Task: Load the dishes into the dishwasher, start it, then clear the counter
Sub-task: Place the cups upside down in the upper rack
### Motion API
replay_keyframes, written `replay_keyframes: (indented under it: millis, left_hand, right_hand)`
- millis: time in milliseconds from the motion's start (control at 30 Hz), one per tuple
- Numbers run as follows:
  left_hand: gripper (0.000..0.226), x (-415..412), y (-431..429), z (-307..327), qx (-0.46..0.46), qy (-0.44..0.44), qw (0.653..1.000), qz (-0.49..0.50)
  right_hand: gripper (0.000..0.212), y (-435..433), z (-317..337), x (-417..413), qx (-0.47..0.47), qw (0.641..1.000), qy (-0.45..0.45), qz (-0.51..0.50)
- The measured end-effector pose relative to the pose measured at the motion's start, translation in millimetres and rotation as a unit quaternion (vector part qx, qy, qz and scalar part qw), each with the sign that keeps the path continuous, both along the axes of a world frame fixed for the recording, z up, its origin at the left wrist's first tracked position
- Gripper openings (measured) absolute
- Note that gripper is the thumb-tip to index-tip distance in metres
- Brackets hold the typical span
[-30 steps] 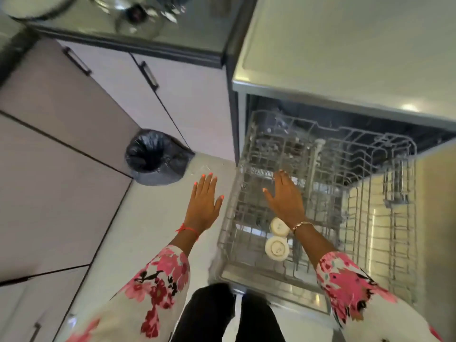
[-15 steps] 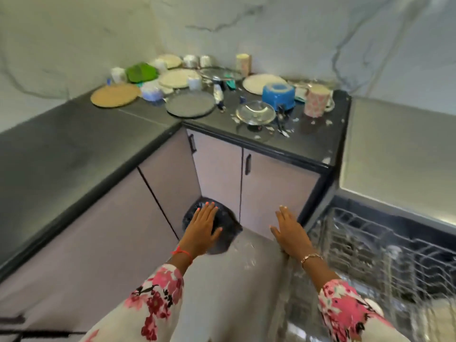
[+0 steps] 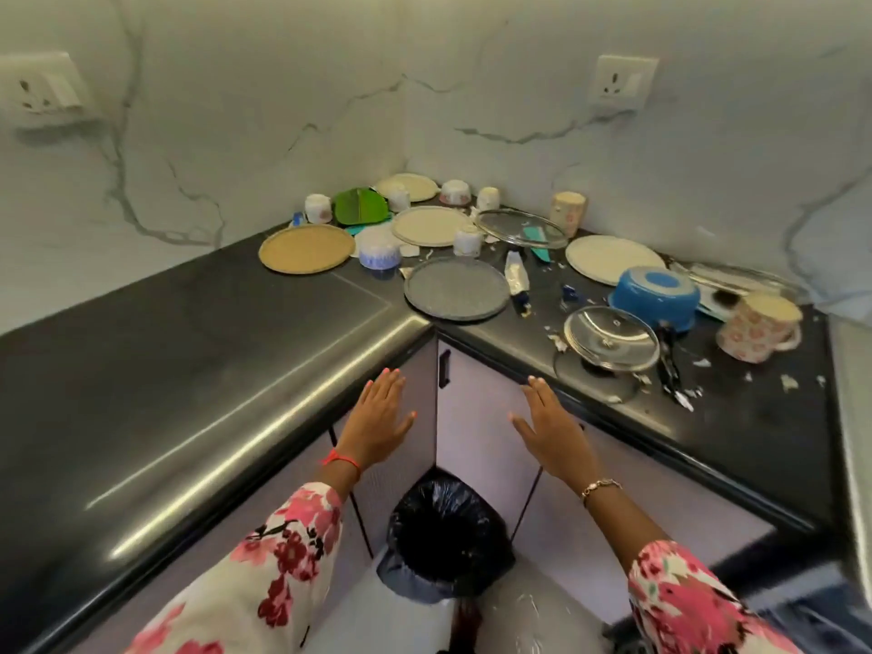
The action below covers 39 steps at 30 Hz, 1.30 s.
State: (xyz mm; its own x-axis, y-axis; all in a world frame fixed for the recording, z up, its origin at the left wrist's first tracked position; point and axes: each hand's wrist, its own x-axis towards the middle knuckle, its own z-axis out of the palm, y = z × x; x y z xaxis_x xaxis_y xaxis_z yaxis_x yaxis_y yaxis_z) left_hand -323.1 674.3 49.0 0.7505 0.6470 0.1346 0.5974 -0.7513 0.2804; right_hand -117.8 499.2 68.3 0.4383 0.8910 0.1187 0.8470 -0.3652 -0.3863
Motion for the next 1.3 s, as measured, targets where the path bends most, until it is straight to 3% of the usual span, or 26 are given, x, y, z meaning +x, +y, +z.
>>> replay_keyframes:
  millis: [300,600,900,1100,1300]
  left_hand:
    - [0.064,65.0,139.8,10.5,-0.043,-0.015,0.995,0.087]
    - [0.071,108.3,237.3,1.4,-0.088,0.021,0.992,0.091]
    - [0.07,116.6,261.5,-24.8,-0.034,0.021,0.994,0.099]
    - [0.07,115.9,262.9,-27.0,-0.03,0.013,0.994,0.101]
    - [0.069,115.7,262.3,-27.3,-0.034,0.001,0.994,0.103]
  right_hand:
    - [0.052,179.8,34.7,87.5,0.004,0.997,-0.01,0.08]
    - [0.062,322.2,67.3,168.0,-0.074,0.991,-0.046,0.1]
    - [0.075,416.7,70.0,217.6,-0.188,0.957,-0.193,0.104]
    - [0.064,443.4,58.1,226.5,-0.254,0.938,-0.215,0.098]
    - [0.054,455.3,54.6,230.2,-0.245,0.943,-0.194,0.115]
